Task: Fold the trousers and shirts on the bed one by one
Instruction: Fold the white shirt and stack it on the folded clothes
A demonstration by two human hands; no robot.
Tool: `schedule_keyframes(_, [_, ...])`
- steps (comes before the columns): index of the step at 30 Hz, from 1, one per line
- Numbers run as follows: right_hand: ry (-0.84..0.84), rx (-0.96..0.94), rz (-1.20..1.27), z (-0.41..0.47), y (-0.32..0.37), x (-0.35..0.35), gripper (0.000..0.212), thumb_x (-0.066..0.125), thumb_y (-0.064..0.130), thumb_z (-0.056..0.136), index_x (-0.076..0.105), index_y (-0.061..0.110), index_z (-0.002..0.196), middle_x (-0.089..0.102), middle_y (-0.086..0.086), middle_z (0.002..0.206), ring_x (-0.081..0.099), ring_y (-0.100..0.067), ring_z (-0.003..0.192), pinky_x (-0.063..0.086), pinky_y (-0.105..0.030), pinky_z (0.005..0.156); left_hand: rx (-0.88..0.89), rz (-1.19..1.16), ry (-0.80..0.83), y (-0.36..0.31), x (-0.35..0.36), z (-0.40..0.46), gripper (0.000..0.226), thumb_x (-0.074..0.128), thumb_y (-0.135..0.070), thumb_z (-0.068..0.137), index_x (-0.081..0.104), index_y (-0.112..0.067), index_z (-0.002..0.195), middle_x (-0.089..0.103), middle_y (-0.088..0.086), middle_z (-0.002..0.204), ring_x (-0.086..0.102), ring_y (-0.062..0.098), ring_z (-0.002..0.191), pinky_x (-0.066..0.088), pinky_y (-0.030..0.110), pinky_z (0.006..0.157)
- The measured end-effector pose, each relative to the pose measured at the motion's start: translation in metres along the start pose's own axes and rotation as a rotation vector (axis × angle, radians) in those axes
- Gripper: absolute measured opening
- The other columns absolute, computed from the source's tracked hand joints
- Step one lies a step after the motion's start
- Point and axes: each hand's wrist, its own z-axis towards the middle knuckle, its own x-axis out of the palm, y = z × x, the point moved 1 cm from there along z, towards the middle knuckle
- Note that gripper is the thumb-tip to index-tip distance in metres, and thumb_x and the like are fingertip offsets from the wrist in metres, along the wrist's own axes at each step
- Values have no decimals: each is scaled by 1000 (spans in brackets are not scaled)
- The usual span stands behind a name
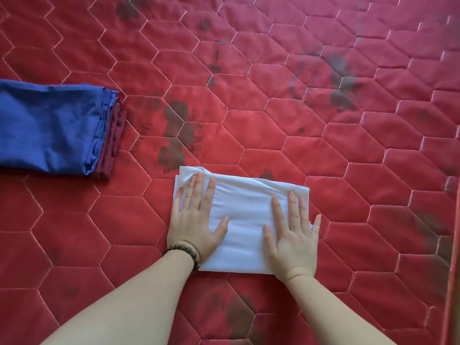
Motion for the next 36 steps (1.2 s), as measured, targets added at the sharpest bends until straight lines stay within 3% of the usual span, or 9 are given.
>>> schedule_keyframes(4, [82, 25, -5, 0, 4, -10, 60, 20, 55, 93, 4, 40, 149, -3, 5, 161, -11, -14, 147, -6, -56, 116, 2, -1, 9, 0, -1, 0, 85, 35, -58, 83, 10, -16, 152, 5, 11, 160, 5, 24, 148, 15, 50, 117])
schedule_keyframes(9, [-262, -9, 18, 16, 63, -23, 51, 39, 18, 83, 55, 7, 130, 48, -12, 143, 36, -31, 139, 14, -60, 113, -1, 4, 41, 2, 0, -1, 82, 29, -56, 83, 4, -19, 152, 2, 9, 160, 2, 23, 148, 7, 45, 119])
schedule_keyframes(13, [26, -192, 249, 33, 100, 0, 51, 40, 19, 98, 31, 21, 148, 22, 2, 158, 16, -16, 147, 2, -44, 120, 4, 16, -4, 1, -2, -1, 69, 26, -44, 88, 25, -13, 150, 16, 12, 158, 16, 25, 146, 10, 43, 116])
schedule_keyframes(17, [72, -54, -110, 34, 33, 3, 58, 7, 50, 95, -3, 34, 150, -2, 10, 161, -11, -7, 145, -15, -45, 116, 18, -15, -3, 3, 1, -2, 76, 29, -49, 86, 12, -18, 153, 5, 10, 160, 3, 22, 148, 6, 45, 118])
schedule_keyframes(22, [-95, 187, -142, 28, 20, -9, 57, 19, 43, 100, 23, 18, 151, 14, -4, 160, 9, -23, 148, -6, -58, 113, 21, -5, -20, 4, 4, -1, 77, 31, -49, 85, 16, -16, 153, 7, 11, 160, 5, 23, 148, 7, 46, 118])
schedule_keyframes(24, [-79, 51, -31, 16, 36, -5, 60, 21, 42, 97, 29, 14, 149, 17, -6, 158, 15, -24, 147, -4, -56, 115, 25, 2, -29, 4, 6, -1, 77, 33, -49, 85, 17, -15, 152, 9, 12, 160, 7, 23, 148, 8, 46, 118])
schedule_keyframes(26, [-1, -98, -40, 0, 38, 2, 59, 22, 46, 95, 24, 23, 150, 12, 1, 158, 11, -17, 147, -6, -52, 117, 27, -7, -32, 4, 6, -2, 78, 34, -49, 84, 16, -16, 152, 10, 12, 160, 8, 23, 148, 7, 45, 118])
schedule_keyframes(32, [59, -15, -50, -9, 0, -7, 56, 13, 52, 99, 2, 32, 150, -8, 10, 159, -15, -3, 144, -14, -49, 116, 6, -189, -8, 2, -11, -2, 76, 43, -45, 82, 21, -22, 151, 10, 6, 160, 5, 20, 148, 3, 43, 120])
schedule_keyframes(36, [-149, 118, 237, -11, -8, -25, 58, 45, 39, 97, 24, 27, 150, 4, -4, 161, 5, -23, 148, 7, -47, 118, -202, -310, -172, 20, -25, -17, 64, 56, -37, 80, 43, -26, 142, 24, 14, 155, 21, 30, 144, 15, 51, 114])
